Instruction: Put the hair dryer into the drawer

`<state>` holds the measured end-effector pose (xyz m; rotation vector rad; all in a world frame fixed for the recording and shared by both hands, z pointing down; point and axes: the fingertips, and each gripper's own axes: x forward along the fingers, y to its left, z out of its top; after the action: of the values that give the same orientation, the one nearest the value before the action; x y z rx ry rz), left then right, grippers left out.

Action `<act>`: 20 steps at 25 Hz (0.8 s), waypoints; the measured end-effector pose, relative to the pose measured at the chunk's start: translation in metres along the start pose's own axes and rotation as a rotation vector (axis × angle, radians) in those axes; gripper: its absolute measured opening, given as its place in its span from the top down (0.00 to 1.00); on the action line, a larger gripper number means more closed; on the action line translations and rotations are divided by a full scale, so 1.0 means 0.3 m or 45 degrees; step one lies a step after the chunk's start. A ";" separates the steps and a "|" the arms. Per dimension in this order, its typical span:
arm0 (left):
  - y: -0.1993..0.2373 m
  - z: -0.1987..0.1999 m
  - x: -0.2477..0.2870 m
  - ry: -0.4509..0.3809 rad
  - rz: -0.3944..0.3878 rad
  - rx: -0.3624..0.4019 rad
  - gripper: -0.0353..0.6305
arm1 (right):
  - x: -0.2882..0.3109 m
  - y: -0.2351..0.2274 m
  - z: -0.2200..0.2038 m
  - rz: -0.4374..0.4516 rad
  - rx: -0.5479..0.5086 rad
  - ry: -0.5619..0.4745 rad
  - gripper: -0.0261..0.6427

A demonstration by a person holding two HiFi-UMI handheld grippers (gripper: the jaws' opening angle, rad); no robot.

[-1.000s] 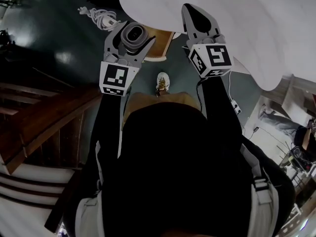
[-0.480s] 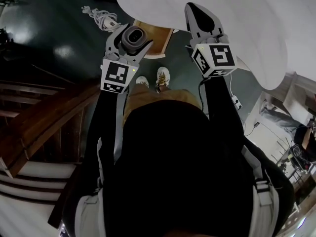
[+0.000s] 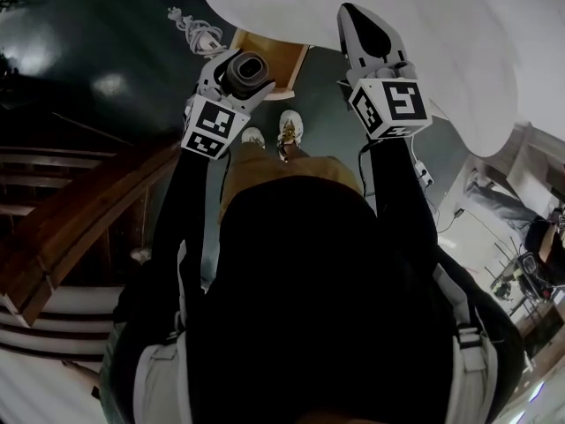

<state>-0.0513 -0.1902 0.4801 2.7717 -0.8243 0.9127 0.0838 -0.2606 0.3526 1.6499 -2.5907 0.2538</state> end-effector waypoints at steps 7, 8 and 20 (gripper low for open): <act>0.002 -0.088 0.067 0.138 -0.039 -0.098 0.39 | 0.010 -0.003 -0.020 -0.012 0.005 0.023 0.92; 0.002 -0.106 0.076 0.165 -0.044 -0.108 0.39 | 0.012 -0.002 -0.023 -0.010 0.007 0.024 0.92; -0.002 -0.285 0.152 0.387 -0.107 -0.214 0.39 | 0.010 -0.007 -0.058 -0.019 0.016 0.054 0.92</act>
<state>-0.0646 -0.1885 0.5760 2.4238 -0.6931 1.1528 0.0837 -0.2612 0.3704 1.6483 -2.5506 0.3011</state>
